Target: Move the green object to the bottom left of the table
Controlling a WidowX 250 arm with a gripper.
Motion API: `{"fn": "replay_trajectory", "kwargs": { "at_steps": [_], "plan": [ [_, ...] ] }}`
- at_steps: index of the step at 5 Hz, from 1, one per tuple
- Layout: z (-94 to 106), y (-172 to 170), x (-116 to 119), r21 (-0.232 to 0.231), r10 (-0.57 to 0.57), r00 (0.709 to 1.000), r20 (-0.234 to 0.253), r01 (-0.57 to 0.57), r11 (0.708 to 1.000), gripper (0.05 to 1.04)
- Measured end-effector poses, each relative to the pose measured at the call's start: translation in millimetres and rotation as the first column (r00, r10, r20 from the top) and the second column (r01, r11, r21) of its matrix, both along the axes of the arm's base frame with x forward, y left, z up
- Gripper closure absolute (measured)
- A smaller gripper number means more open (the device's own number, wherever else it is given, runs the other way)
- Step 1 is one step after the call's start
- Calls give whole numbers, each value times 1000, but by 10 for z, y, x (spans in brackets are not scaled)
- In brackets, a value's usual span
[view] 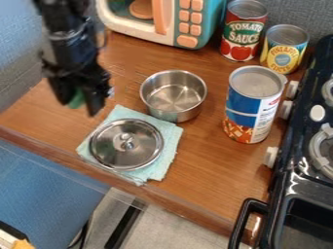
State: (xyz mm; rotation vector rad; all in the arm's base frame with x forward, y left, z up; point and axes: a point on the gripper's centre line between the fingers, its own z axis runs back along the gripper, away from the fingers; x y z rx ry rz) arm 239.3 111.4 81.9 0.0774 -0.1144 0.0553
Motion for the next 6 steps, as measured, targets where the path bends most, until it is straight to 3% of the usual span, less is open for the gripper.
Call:
{"fn": "replay_trajectory", "kwargs": {
  "at_steps": [1,3,4,5,6],
  "plan": [
    [-88,106,-76,7,53,999,-12,-53,999,335],
    [-316,173,-110,17,87,990,-111,-85,996,276],
    [-326,192,-124,21,101,984,-147,-98,995,73],
    [-319,181,-144,21,94,982,-166,-92,996,75],
    [-150,142,-119,60,62,987,-146,-54,997,81]
  ]
}}
